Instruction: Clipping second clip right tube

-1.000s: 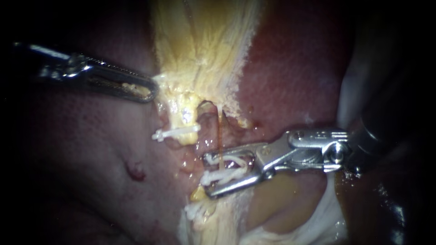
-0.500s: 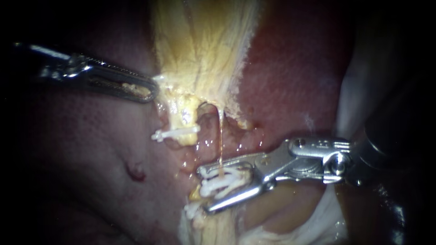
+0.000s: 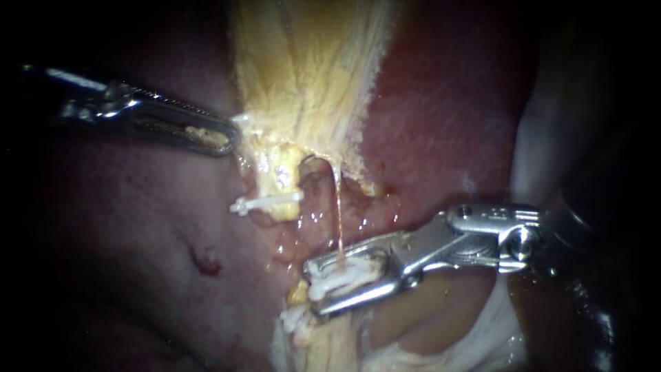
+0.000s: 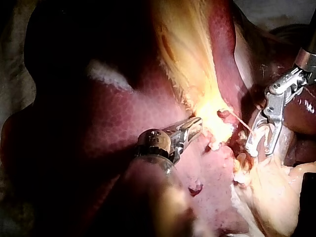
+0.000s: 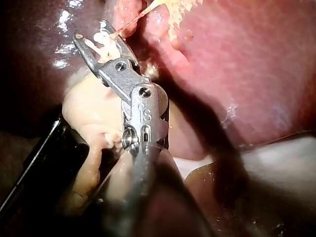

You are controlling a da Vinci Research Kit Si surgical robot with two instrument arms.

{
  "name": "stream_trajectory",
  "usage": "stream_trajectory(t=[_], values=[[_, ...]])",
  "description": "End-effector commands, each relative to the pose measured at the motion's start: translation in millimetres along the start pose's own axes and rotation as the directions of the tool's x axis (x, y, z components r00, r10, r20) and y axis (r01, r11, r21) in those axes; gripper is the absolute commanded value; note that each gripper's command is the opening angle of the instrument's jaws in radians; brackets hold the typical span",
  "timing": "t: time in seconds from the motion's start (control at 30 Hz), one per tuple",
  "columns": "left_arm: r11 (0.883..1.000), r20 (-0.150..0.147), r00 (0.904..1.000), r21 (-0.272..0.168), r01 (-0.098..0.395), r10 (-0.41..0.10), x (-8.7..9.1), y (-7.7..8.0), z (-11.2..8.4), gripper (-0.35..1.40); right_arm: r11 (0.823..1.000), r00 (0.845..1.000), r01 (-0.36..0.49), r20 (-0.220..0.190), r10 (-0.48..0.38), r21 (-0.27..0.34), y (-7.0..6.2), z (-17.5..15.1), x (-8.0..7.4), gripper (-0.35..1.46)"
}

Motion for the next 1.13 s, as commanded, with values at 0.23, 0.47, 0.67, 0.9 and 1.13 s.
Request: stream_trajectory(t=[0.23,0.47,0.67,0.9,1.13], values=[[1.0,0.0,1.0,0.0,0.0,0.0,0.0,0.0,0.0,-0.35,1.0,1.0,-0.003,-0.004,0.003,-0.008,0.0,-0.6,0.3,-0.13],[1.0,0.0,1.0,0.0,0.0,0.0,0.0,0.0,0.0,-0.35,1.0,1.0,-0.003,-0.007,0.003,-0.016,0.0,-0.8,0.3,-0.35],[1.0,0.0,1.0,0.0,0.0,0.0,0.0,0.0,0.0,-0.35,0.996,0.996,-0.085,-0.007,0.085,0.008,0.2,-1.1,0.2,-0.35],[1.0,0.0,1.0,0.0,0.0,0.0,0.0,0.0,0.0,-0.35,0.996,0.996,-0.084,-0.007,0.085,0.009,0.1,-1.1,0.1,-0.35],[1.0,0.0,1.0,0.0,0.0,0.0,0.0,0.0,0.0,-0.35,0.996,0.996,-0.084,-0.006,0.084,0.009,0.4,-1.3,-0.1,-0.35]])
